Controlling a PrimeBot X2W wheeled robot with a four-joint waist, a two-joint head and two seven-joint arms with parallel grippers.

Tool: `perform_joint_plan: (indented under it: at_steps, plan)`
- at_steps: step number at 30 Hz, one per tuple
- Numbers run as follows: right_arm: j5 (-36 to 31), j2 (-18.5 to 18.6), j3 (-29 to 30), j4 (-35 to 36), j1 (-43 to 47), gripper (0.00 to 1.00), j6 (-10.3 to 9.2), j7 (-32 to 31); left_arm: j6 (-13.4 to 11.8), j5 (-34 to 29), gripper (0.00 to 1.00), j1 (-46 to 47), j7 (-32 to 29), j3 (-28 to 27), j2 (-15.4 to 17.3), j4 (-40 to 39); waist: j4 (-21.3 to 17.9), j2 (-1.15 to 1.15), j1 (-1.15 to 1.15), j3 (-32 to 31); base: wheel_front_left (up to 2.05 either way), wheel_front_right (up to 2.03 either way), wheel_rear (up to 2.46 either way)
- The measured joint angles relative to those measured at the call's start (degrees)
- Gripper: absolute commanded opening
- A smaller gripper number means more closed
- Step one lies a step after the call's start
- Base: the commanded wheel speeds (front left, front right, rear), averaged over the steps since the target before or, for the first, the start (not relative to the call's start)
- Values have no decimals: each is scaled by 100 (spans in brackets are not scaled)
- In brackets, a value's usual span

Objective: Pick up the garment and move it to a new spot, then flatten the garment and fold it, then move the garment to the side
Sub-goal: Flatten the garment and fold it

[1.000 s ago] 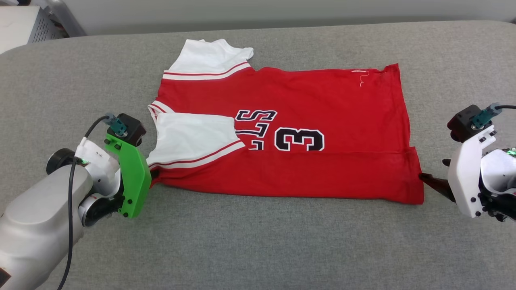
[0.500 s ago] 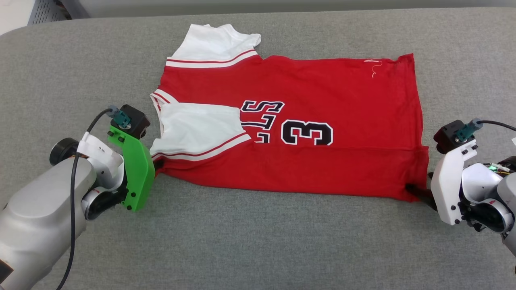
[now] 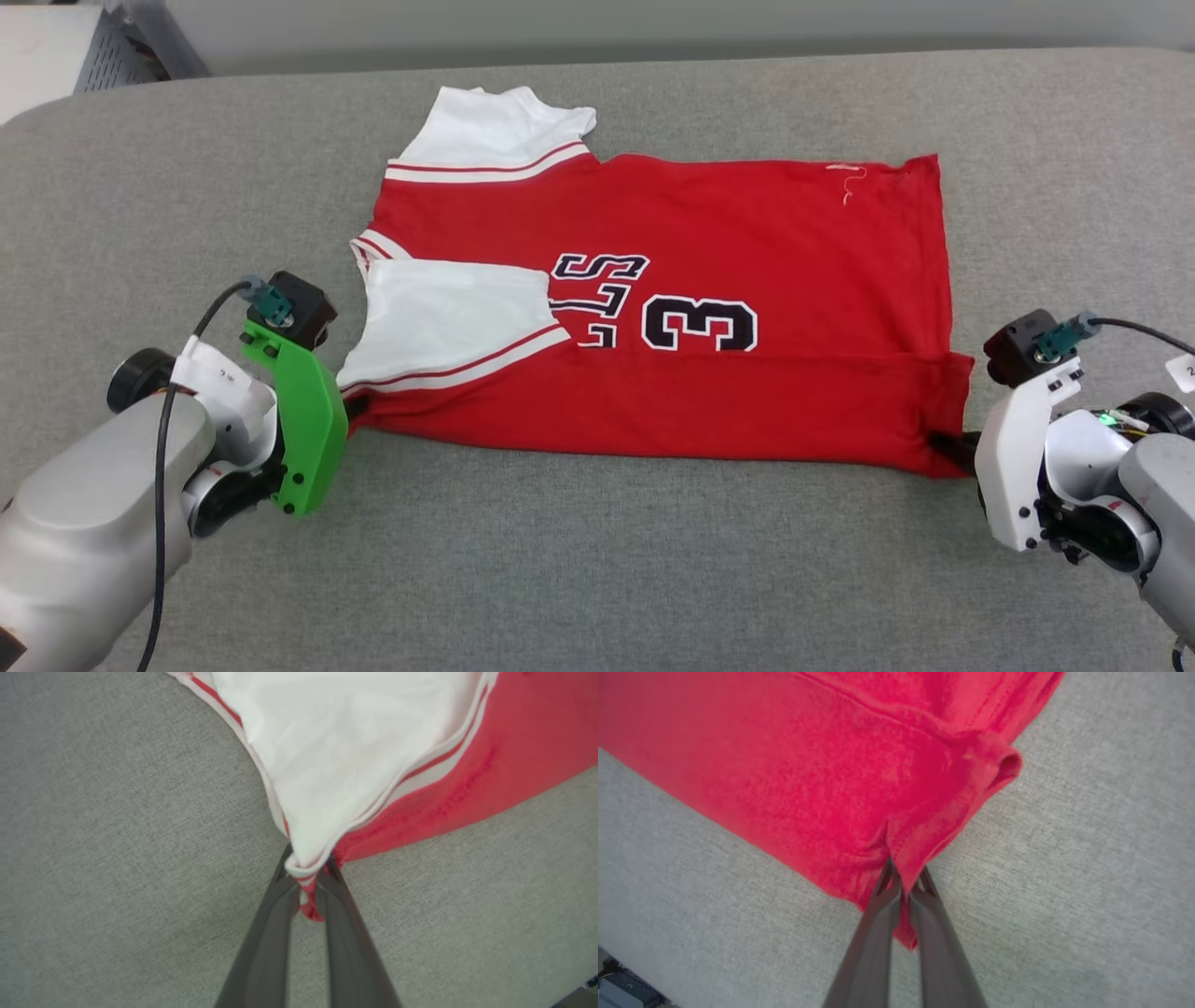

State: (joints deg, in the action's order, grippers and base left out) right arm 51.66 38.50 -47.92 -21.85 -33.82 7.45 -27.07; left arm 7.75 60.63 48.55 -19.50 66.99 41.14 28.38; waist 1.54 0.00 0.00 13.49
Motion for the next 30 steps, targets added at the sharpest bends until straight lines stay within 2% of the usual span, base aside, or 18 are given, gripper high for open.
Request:
perform_joint_plan:
  at_steps: [6, 10, 20, 26, 30]
  plan:
    - [111, 314, 37, 398, 359, 0, 5, 236, -2, 76, 0, -311, 29, 73, 224, -247, -41, 0, 0, -359, 0, 0, 0]
    - [124, 516, 155, 700, 560, 0, 7, 261, -90, 170, 0, -511, 29, 115, 409, -519, -63, 0, 0, -562, 0, 0, 0]
    - [159, 915, 614, 1447, 1452, 0, 8, 133, -515, 345, 0, -1338, 91, 216, 1011, -1616, -94, 0, 0, -874, 0, 0, 0]
    - [164, 969, 975, 1592, 1996, 0, 9, -85, -731, 422, 0, -1743, 130, 308, 1167, -1998, -70, 0, 0, -857, 0, 0, 0]
    - [160, 789, 1159, 1505, 2211, 0, 9, -220, -808, 534, 0, -1807, 137, 315, 1129, -1915, -55, 0, 0, -794, 0, 0, 0]
